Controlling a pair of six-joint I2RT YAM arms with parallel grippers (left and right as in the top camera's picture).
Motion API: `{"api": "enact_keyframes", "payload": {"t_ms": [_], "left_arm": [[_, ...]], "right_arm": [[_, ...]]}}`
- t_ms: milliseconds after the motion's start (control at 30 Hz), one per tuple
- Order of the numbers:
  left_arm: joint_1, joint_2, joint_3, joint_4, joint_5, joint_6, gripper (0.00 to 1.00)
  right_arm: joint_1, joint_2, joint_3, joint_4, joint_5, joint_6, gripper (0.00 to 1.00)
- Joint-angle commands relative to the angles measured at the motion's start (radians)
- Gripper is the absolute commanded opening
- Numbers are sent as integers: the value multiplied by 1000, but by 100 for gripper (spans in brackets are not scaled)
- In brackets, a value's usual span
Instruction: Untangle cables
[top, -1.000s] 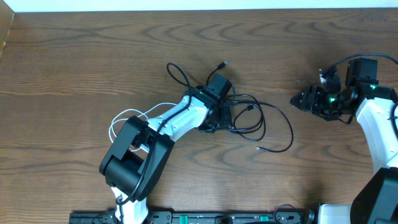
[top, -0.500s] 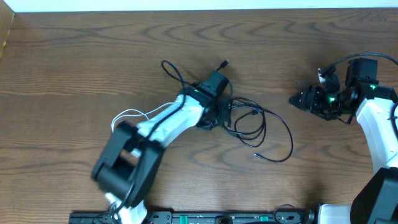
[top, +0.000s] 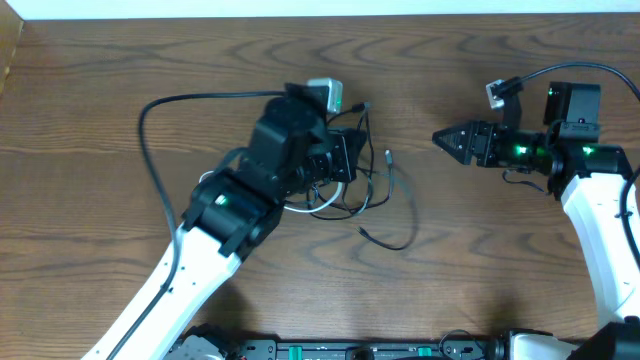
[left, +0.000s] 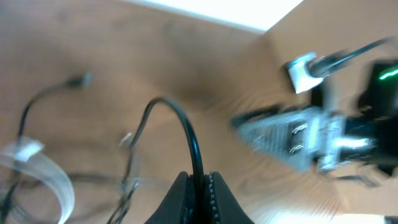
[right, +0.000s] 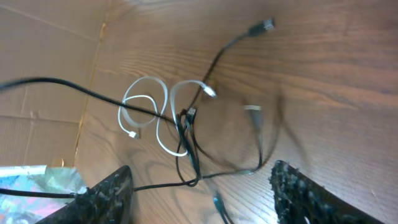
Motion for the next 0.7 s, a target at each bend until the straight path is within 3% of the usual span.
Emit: {"api": "enact_keyframes", "payload": {"t_ms": [0,267,367,667], "left_arm": [[2,-78,17,97,-6,21,7],[1,-209,17,323,-6,21,7],[2,-245,17,386,-6,21,7],[2,-307,17,484,-10,21,8]], "right_arm": [[20,-11,14,9,-7,32,68],[87,-11,14,17,44,23,70],[130,-11,14,38,43,18,75],[246,3,14,112,41,33,80]]}}
